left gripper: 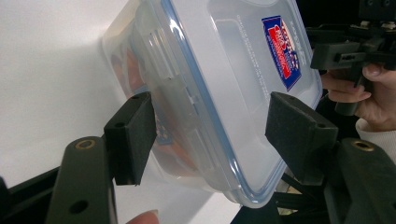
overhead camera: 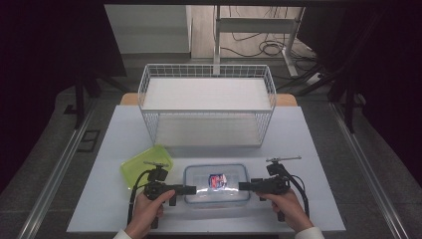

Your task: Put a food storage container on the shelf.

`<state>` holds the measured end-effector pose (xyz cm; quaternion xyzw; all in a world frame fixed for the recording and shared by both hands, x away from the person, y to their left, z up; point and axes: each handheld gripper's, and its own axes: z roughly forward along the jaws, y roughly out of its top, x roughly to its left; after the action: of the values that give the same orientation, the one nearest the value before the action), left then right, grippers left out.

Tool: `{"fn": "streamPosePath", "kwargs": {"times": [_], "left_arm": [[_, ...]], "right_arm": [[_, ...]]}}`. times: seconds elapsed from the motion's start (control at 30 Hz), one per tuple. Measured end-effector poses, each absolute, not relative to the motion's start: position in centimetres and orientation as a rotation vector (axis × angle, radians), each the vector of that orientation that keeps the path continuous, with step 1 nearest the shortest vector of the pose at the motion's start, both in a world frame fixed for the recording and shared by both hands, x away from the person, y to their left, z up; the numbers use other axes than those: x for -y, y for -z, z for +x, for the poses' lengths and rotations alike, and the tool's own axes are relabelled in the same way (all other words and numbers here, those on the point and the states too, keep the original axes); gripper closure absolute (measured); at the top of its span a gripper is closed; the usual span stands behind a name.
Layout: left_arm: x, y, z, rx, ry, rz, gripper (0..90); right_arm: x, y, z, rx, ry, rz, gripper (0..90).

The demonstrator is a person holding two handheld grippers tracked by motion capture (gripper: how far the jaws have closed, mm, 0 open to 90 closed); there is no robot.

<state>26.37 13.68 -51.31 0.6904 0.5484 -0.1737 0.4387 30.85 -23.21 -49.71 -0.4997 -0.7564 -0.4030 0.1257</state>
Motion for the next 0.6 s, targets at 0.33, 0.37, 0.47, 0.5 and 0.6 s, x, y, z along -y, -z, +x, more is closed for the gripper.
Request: {"fn": "streamPosePath", "kwargs": {"times": [0.33,0.37,0.47,0.5,0.6], "left_arm": [[-13.7,51.3,26.4,-1.365,0.436,1.713,33.7],[-13.7,51.3,26.4,-1.365,0.436,1.713,33.7],[-13.7,51.3,26.4,-1.361,0.434,1.712,33.9],[-13.7,51.3,26.4,-1.360,0.435,1.710,34.1],[-13.8,51.3,26.4,-1.358,0.430,1.701,35.2]], "right_arm": [[22.8,50.1,31.0,2.109,1.150,-1.430,28.7],[22.9,50.1,31.0,2.098,1.155,-1.434,30.5],[23.4,50.2,31.0,2.058,1.165,-1.436,33.4],[23.4,50.2,31.0,2.057,1.163,-1.435,34.1],[23.6,50.1,31.0,2.043,1.169,-1.427,36.9]]}}
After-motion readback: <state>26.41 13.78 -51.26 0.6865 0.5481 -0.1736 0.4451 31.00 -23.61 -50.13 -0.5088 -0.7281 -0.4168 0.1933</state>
